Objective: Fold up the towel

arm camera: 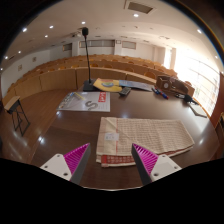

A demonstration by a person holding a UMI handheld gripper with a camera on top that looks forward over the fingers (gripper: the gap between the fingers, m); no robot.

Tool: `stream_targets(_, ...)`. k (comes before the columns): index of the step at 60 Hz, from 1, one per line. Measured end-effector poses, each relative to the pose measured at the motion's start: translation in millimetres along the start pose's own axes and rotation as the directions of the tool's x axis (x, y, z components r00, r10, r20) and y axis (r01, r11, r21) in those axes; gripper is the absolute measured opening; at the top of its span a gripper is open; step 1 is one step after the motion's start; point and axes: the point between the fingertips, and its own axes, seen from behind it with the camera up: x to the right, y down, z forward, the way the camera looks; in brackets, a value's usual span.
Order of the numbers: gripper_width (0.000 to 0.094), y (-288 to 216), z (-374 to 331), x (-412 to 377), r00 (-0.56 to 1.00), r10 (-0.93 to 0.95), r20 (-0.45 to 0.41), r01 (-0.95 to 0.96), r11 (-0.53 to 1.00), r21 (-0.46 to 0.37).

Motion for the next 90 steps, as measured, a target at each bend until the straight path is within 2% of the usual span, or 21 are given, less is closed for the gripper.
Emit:
stream_targets(8,0.0851,-11,57,-6,0.999,-0.022,-0.035,0.022,1.0,-0.01)
stream_targets(13,0.0809,-6,82,-1,0.998,-0.034,-0.062,0.031,0.999,-0.039)
stream_targets(14,0.0785,-5,86,-1,0.997,-0.034,-0.062,0.031,0.998,-0.046)
stream_targets(20,0.0493,-8,97,2,0.997,-0.036,-0.063,0.034,0.999,-0.038)
stream_targets(22,0.0357,-8,98,5,0.996,-0.057,-0.071,0.054,0.998,-0.041)
stream_targets(25,0.0088,-11,101,13,0.99,-0.095,-0.105,0.091,0.995,-0.036)
stream_targets(32,0.0045,-11,101,13,0.989,-0.107,-0.102,0.105,0.994,-0.027)
stream_targets(37,0.004,-12,92,7,0.995,-0.074,-0.064,0.071,0.996,-0.049)
stream_targets(42,0.0041,-30,75,-10,0.999,0.006,0.031,-0.005,0.999,-0.034)
stream_targets(48,0.0041,-78,42,-19,0.98,0.124,0.156,-0.13,0.991,0.03)
stream_targets(53,0.0043,-114,22,8,0.961,0.187,0.202,-0.205,0.976,0.072)
stream_targets(59,0.0043,-126,21,64,0.955,0.238,0.176,-0.257,0.962,0.091)
stream_targets(66,0.0096,-92,49,148,0.967,0.254,0.035,-0.255,0.965,0.054)
stream_targets(70,0.0218,-61,68,193,0.969,0.241,-0.046,-0.241,0.971,0.015)
stream_targets(76,0.0687,-27,81,252,0.97,0.175,-0.171,-0.184,0.982,-0.036)
stream_targets(79,0.0832,-23,77,272,0.967,0.16,-0.196,-0.169,0.985,-0.031)
stream_targets(81,0.0862,-23,72,281,0.966,0.154,-0.207,-0.162,0.987,-0.024)
stream_targets(90,0.0847,-36,43,280,0.98,0.105,-0.169,-0.109,0.994,-0.015)
